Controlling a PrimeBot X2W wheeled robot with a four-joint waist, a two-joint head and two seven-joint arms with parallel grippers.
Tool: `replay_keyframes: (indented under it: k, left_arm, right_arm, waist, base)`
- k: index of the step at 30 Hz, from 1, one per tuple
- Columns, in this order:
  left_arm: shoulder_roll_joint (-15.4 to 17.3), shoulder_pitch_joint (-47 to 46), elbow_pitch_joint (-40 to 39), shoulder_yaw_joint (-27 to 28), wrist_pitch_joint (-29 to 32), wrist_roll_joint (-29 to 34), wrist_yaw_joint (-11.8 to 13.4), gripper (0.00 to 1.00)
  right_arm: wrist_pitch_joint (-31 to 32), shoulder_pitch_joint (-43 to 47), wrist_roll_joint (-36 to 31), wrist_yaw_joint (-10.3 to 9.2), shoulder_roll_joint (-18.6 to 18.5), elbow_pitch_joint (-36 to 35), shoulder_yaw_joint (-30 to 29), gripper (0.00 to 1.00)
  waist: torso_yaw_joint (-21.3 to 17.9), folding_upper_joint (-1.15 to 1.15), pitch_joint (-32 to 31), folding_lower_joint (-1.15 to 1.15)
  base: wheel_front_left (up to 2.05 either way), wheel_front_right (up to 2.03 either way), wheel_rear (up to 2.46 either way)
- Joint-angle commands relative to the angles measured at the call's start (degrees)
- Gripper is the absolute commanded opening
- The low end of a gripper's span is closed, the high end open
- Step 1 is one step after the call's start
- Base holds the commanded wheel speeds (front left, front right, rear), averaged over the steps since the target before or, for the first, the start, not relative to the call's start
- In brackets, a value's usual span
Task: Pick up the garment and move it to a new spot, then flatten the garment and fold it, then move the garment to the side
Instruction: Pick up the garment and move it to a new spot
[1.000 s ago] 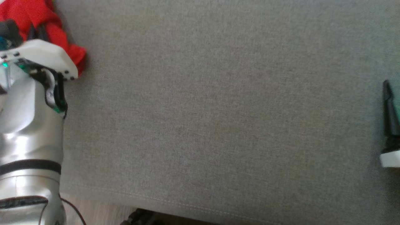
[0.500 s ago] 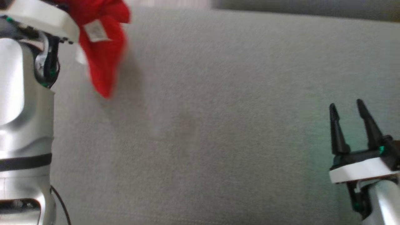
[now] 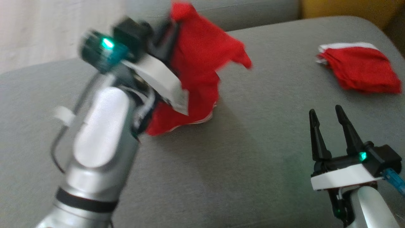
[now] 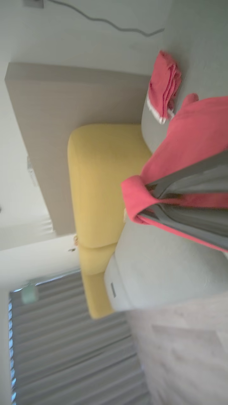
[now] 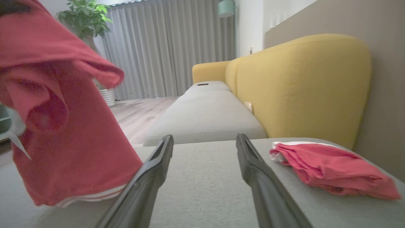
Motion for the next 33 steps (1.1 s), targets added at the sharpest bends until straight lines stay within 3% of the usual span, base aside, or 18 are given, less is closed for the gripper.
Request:
replay_keyframes:
  k: [1, 5, 10, 14, 15, 16, 21, 24, 28, 33]
  left_arm:
    - [0.5, -1.3, 0.1, 0.5, -1.2, -1.2, 0.8, 0.0]
    - [-0.4, 1.1, 5.0, -4.0, -3.3, -4.2, 2.3, 0.0]
    - [-0.5, 2.6, 10.1, -17.2, -9.1, -14.9, 6.1, 0.0]
    - [-0.5, 3.0, 12.7, -26.0, -13.5, -22.5, 9.5, 0.0]
    - [-0.5, 2.9, 12.9, -27.9, -14.3, -24.1, 10.3, 0.4]
    - [-0.5, 2.7, 13.0, -29.6, -15.0, -25.6, 11.1, 1.0]
    - [-0.5, 2.1, 9.7, -33.2, -17.2, -30.4, 15.6, 1.0]
    - [-0.5, 3.5, 4.8, -29.0, -17.3, -27.9, 19.0, 1.0]
    - [0.0, 9.3, 2.6, -22.8, -17.3, -21.3, 21.5, 1.0]
    - [4.3, 19.4, 0.5, -13.5, -17.3, -15.6, 23.1, 1.0]
  right_arm:
    - [-0.2, -2.7, -0.3, -0.05, 0.4, -2.6, 1.1, 1.0]
    - [-0.2, -4.3, -0.1, -0.05, 0.8, -3.5, 1.3, 1.0]
    - [-0.2, -6.8, 0.0, -0.05, 1.5, -5.0, 0.8, 1.0]
    - [-0.2, -6.8, -0.3, -0.05, 1.9, -5.2, 0.3, 1.0]
    - [-0.2, -6.5, -0.5, -0.05, 1.9, -5.1, 0.1, 1.0]
    - [-0.2, -6.2, -0.7, -0.05, 1.8, -5.0, -0.2, 1.0]
    - [-0.2, -3.7, -2.1, -0.05, 1.5, -3.9, -0.6, 1.0]
    - [-0.2, -1.4, -2.6, -0.05, 1.5, -2.5, -1.0, 1.0]
    - [-0.2, 2.0, -3.2, -0.05, 1.7, -0.7, -1.3, 1.0]
    - [-0.2, 5.1, -3.8, -0.05, 2.7, 0.8, -2.6, 1.0]
  waist:
    - [-5.6, 0.0, 1.6, 0.0]
    - [-8.7, 0.0, 4.3, 0.0]
    - [-12.4, 0.0, 8.6, 0.0]
    - [-13.1, 0.0, 9.3, 0.0]
    - [-12.9, 0.0, 9.2, 0.0]
    - [-12.4, 0.0, 8.9, 0.0]
    - [-8.8, 0.0, 5.0, 0.0]
    - [-5.6, 0.0, 1.6, 0.0]
    - [-1.1, 0.0, -2.7, 0.0]
    - [3.0, 0.0, -6.1, 0.0]
  base:
    - [0.0, 0.0, 0.0]
    - [0.0, 0.0, 0.0]
    - [0.0, 0.0, 0.0]
    - [0.0, 0.0, 0.0]
    - [0.0, 0.0, 0.0]
    - [0.0, 0.0, 0.0]
    - [0.0, 0.0, 0.0]
    - [0.0, 0.0, 0.0]
    - [0.0, 0.0, 0.0]
    - [0.0, 0.0, 0.0]
